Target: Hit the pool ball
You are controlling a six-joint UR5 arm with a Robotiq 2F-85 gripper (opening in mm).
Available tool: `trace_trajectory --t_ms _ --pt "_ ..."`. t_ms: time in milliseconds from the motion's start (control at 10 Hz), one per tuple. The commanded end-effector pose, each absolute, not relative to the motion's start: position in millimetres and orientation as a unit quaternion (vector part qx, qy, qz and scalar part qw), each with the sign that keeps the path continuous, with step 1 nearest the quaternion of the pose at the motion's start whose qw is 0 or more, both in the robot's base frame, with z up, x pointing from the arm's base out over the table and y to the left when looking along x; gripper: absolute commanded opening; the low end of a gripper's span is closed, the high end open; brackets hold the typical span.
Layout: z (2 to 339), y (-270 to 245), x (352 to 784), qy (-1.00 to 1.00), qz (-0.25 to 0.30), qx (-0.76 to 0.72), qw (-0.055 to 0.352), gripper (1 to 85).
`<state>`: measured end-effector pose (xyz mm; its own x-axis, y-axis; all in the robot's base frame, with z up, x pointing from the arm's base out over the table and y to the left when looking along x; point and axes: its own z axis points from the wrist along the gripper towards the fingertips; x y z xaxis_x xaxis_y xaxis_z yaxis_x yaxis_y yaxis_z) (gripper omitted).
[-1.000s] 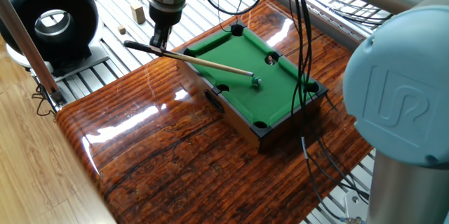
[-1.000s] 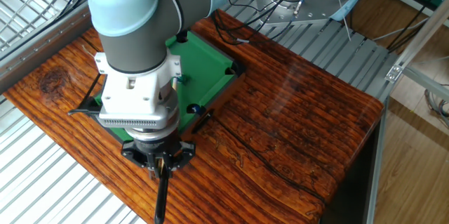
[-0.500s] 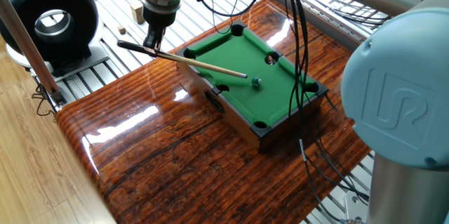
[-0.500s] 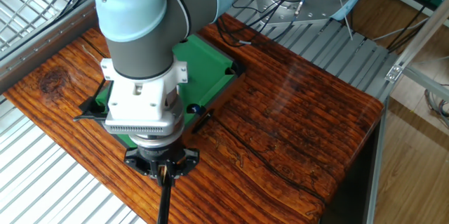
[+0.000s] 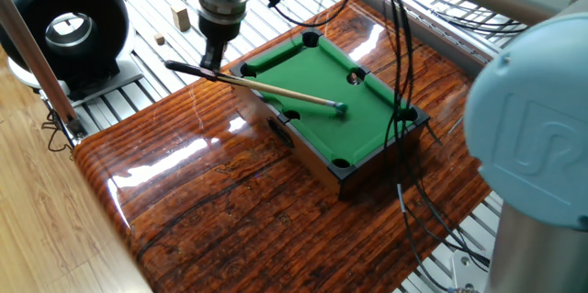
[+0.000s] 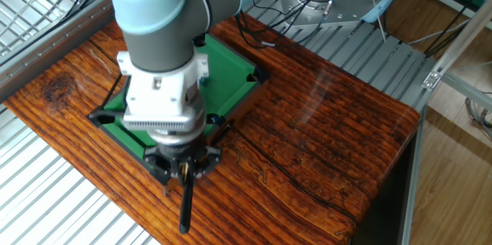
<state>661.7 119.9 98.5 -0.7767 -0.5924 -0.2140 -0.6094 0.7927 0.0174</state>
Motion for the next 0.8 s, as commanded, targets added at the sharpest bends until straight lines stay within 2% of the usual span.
trace_trajectory --t_ms 0,300,700 --pt "102 109 642 0.941 0.054 -0.322 0.089 1.0" --pt "109 125 655 0.943 0.060 -0.313 0.096 1.0" --pt "94 121 668 0.939 0.047 -0.321 0.111 1.0"
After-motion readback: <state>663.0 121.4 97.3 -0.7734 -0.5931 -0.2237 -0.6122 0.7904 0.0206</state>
